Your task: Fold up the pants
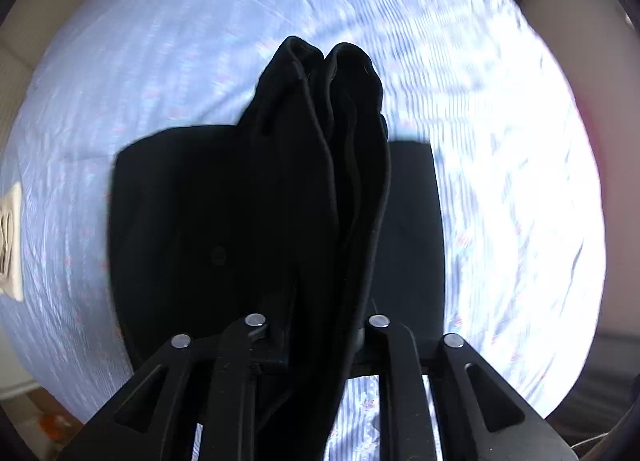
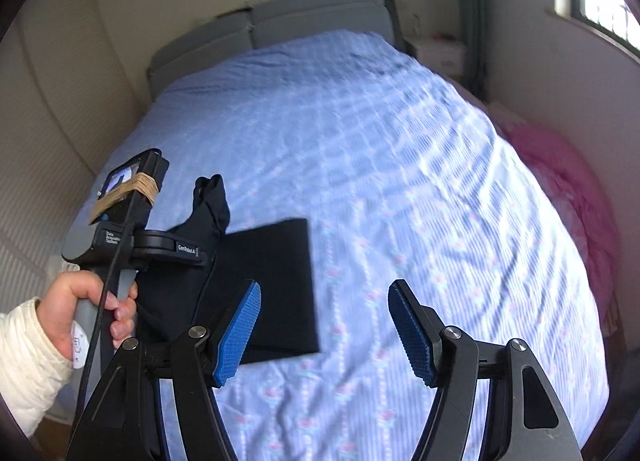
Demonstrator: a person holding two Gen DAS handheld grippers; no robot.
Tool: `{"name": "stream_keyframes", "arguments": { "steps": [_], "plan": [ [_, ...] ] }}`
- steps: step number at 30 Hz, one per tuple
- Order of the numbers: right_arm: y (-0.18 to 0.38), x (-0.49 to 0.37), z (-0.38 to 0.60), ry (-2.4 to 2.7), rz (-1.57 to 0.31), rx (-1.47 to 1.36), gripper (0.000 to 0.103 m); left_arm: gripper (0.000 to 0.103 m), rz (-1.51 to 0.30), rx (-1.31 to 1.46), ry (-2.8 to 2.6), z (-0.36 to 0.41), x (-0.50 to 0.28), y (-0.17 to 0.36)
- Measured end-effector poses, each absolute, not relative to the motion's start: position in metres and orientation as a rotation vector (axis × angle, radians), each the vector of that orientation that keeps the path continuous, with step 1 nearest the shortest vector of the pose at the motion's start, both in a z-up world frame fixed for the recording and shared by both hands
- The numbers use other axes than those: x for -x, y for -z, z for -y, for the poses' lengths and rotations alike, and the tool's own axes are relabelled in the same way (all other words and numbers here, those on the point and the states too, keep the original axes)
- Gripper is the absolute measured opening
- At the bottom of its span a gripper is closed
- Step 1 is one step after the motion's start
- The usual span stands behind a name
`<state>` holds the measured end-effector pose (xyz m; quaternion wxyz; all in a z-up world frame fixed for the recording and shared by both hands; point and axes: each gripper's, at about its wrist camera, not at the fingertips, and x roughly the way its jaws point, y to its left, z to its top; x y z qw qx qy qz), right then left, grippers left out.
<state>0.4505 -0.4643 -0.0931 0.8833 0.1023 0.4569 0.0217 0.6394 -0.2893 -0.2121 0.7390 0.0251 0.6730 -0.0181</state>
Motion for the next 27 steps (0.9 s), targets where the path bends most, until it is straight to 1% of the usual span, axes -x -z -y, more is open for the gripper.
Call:
{"name": "stream_keyframes", "arguments": {
  "steps": [1, 2, 3, 4, 8, 11, 14, 16, 18, 19, 22, 23, 27],
  "plan": [
    [0.097, -0.448, 0.469, -0.033, -0.958, -0.223, 0.068, 0.032, -1.498, -0.063, 0.049, 0.296, -0.641, 0.219],
    [0.104, -0.449, 0.476, -0.015, -0.97, -0.236, 0.068, 0.037, -1.516, -0.058, 0.062, 0.302, -0.642, 0.225],
    [0.108, -0.45, 0.481, -0.008, -0.98, -0.245, 0.068, 0.048, -1.535, -0.047, 0.082, 0.309, -0.642, 0.23],
    [0.113, -0.45, 0.485, 0.0, -0.992, -0.258, 0.068, 0.053, -1.544, -0.044, 0.097, 0.314, -0.64, 0.233],
    [0.128, -0.453, 0.492, -0.007, -1.034, -0.3, 0.068, 0.057, -1.522, -0.07, 0.119, 0.316, -0.632, 0.224],
    [0.138, -0.46, 0.485, -0.054, -1.052, -0.306, 0.068, 0.063, -1.476, -0.056, 0.117, 0.296, -0.621, 0.209],
    [0.156, -0.474, 0.469, -0.15, -1.084, -0.307, 0.068, 0.064, -1.425, -0.121, 0.098, 0.273, -0.607, 0.201],
    [0.169, -0.483, 0.453, -0.217, -1.106, -0.311, 0.066, 0.064, -1.41, -0.151, 0.089, 0.26, -0.599, 0.2],
    [0.188, -0.497, 0.434, -0.282, -1.137, -0.309, 0.057, 0.064, -1.403, -0.167, 0.07, 0.25, -0.595, 0.203],
    [0.196, -0.504, 0.427, -0.304, -1.152, -0.31, 0.051, 0.064, -1.401, -0.165, 0.061, 0.245, -0.596, 0.206],
    [0.233, -0.526, 0.405, -0.357, -1.223, -0.333, 0.04, 0.064, -1.414, -0.144, 0.05, 0.234, -0.596, 0.222],
    [0.243, -0.531, 0.401, -0.361, -1.245, -0.334, 0.038, 0.064, -1.421, -0.123, 0.041, 0.233, -0.596, 0.23],
    [0.277, -0.544, 0.389, -0.351, -1.324, -0.336, 0.035, 0.064, -1.469, -0.037, 0.02, 0.232, -0.596, 0.259]
  ]
}}
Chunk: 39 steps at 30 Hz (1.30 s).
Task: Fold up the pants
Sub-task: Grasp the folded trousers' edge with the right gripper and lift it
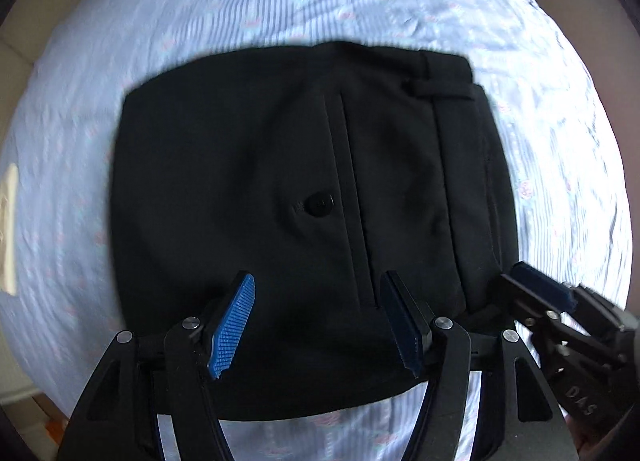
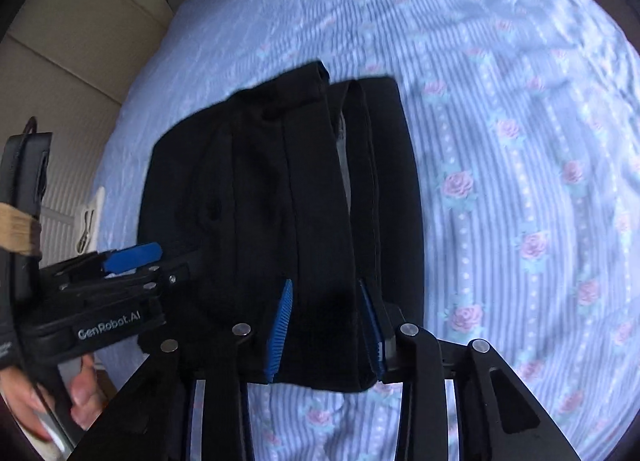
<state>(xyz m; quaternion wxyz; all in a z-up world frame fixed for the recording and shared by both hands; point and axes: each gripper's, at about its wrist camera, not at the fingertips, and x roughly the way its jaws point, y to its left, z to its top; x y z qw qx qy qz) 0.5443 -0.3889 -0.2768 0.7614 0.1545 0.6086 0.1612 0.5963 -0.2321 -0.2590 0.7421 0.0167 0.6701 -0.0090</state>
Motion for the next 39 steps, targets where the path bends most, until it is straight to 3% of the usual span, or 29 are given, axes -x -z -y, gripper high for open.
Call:
{"name": "stream_keyframes", "arguments": {
  "steps": [7, 9, 16, 23, 29, 33, 36, 38, 39],
  "plan": [
    [0.3, -0.544, 0.388, -0.317, -1.383, -0.369, 0.033, 0.064, -1.514, 0.01, 0.013, 0.228, -0.588, 0.281],
    [0.295, -0.54, 0.388, -0.341, -1.381, -0.405, 0.025, 0.064, -1.516, 0.006, 0.02, 0.23, -0.587, 0.28],
    [0.298, -0.544, 0.393, -0.383, -1.394, -0.521, 0.023, 0.064, -1.53, -0.009, 0.01, 0.241, -0.582, 0.278],
    [0.287, -0.541, 0.386, -0.428, -1.362, -0.481, 0.009, 0.064, -1.53, -0.055, 0.025, 0.265, -0.586, 0.277],
    [0.264, -0.531, 0.409, -0.336, -1.281, -0.456, 0.009, 0.067, -1.515, -0.05, 0.056, 0.292, -0.586, 0.269],
    [0.284, -0.53, 0.437, -0.269, -1.311, -0.479, 0.009, 0.067, -1.53, -0.09, 0.068, 0.309, -0.586, 0.273],
    [0.295, -0.535, 0.436, -0.288, -1.346, -0.472, 0.012, 0.067, -1.553, -0.094, 0.067, 0.317, -0.586, 0.281],
    [0.291, -0.535, 0.437, -0.261, -1.347, -0.417, 0.035, 0.068, -1.556, -0.103, 0.058, 0.319, -0.585, 0.279],
    [0.286, -0.533, 0.436, -0.229, -1.34, -0.376, 0.04, 0.069, -1.557, -0.107, 0.053, 0.32, -0.584, 0.279]
  ]
}}
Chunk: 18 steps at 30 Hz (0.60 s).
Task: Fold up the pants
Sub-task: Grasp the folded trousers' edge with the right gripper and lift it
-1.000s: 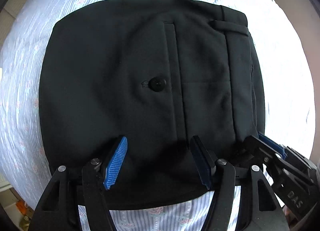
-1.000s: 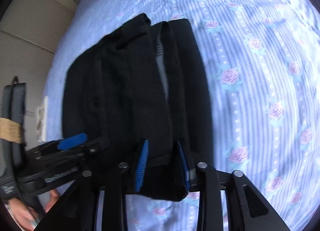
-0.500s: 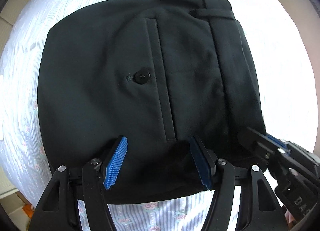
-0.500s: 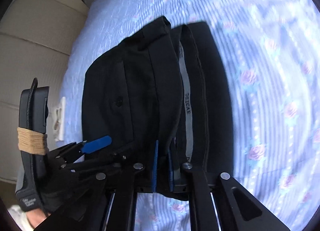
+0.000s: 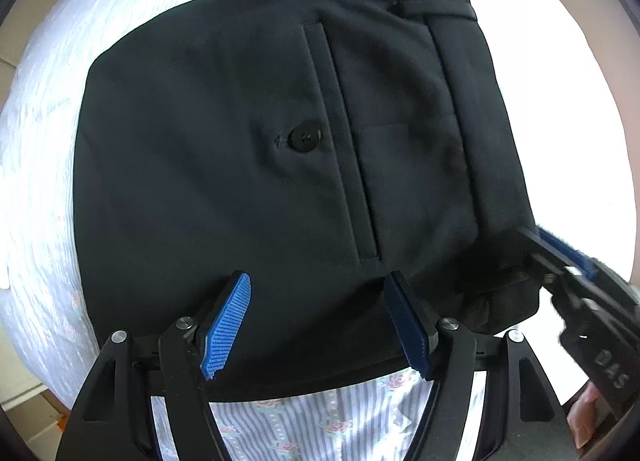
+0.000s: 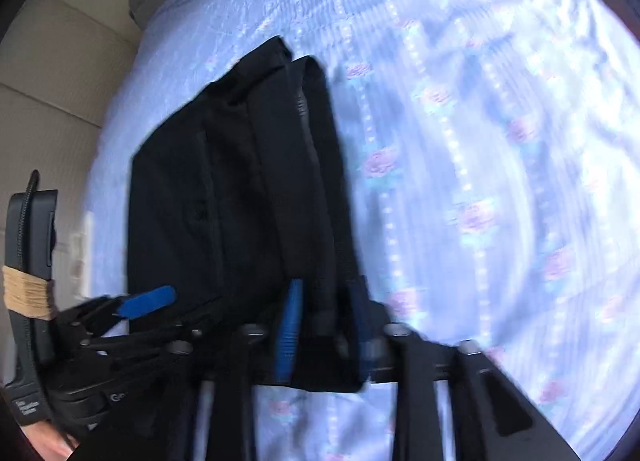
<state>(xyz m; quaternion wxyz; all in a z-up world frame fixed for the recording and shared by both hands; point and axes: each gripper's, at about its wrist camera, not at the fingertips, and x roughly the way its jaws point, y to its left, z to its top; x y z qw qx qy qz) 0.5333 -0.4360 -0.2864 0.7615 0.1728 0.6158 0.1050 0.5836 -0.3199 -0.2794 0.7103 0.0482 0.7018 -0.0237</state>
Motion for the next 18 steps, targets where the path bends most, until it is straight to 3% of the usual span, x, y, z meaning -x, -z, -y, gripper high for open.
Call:
{"name": "stream_keyframes", "arguments": {
  "steps": [6, 18],
  "plan": [
    [0.259, -0.496, 0.459, -0.137, -1.234, -0.467, 0.063, 0.072, -1.497, -0.099, 0.048, 0.309, -0.565, 0.265],
    [0.323, -0.448, 0.445, -0.186, -1.215, -0.85, 0.065, 0.076, -1.433, -0.072, -0.073, 0.296, -0.527, 0.275]
  ]
}}
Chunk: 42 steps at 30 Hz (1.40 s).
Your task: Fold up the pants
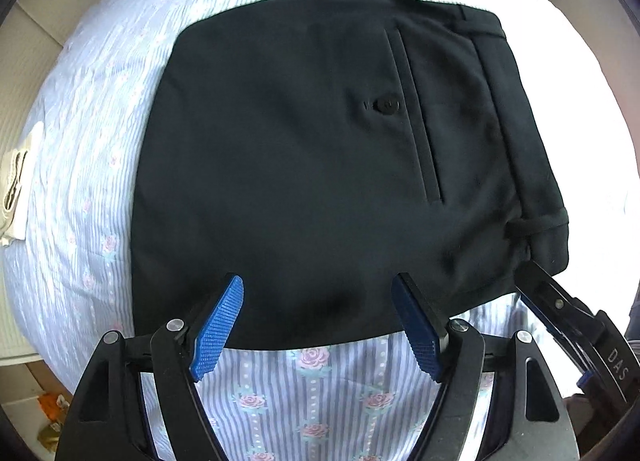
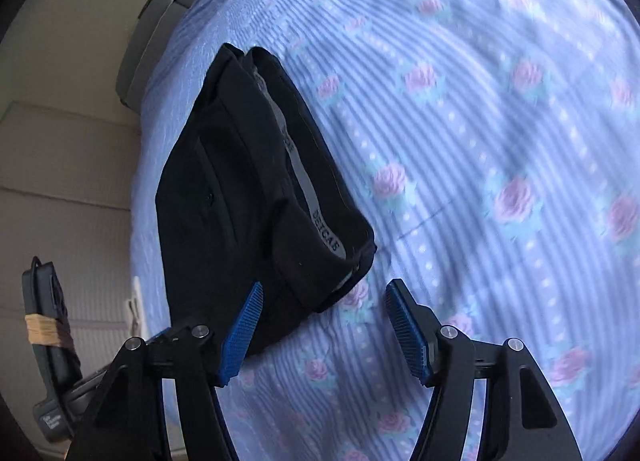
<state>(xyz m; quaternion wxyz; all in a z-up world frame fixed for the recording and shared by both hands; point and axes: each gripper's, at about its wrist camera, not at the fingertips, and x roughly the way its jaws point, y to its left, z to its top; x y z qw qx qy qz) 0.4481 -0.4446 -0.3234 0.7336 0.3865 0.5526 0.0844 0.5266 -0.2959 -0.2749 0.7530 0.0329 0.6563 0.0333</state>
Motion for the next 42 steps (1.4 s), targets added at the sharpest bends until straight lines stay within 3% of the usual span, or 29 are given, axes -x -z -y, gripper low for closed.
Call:
{"name": "stream_keyframes", "arguments": {
  "steps": [7, 18, 21, 24, 26, 29, 35, 42],
  "plan": [
    [0.349, -0.449, 0.441, -0.238, -1.119, -0.963, 0.065, 0.076, -1.389, -0.096, -0.036, 0.296, -0.507, 0.302],
    [0.351, -0.484, 0.422, -0.241, -1.063, -0.883, 0.065, 0.078, -1.346, -0.089, -0.033, 0.3, -0.502, 0.311],
    [0.347, -0.492, 0.42, -0.235, -1.06, -0.859, 0.06, 0.078, -1.354, -0.066, -0.034, 0.289, -0.493, 0.311],
    [0.344, -0.5, 0.417, -0.225, -1.068, -0.834, 0.052, 0.078, -1.353, -0.042, -0.03, 0.278, -0.488, 0.31],
    [0.337, -0.503, 0.413, -0.213, -1.077, -0.8, 0.041, 0.078, -1.344, -0.035, -0.03, 0.268, -0.483, 0.308],
    [0.319, -0.499, 0.399, -0.168, -1.092, -0.677, 0.035, 0.078, -1.333, 0.003, -0.021, 0.244, -0.478, 0.305],
    [0.279, -0.5, 0.353, -0.039, -1.108, -0.354, 0.032, 0.078, -1.317, 0.027, -0.026, 0.185, -0.469, 0.292],
    [0.252, -0.506, 0.319, 0.067, -1.134, -0.205, 0.031, 0.078, -1.287, 0.095, 0.089, 0.106, -0.484, 0.29]
  ]
}}
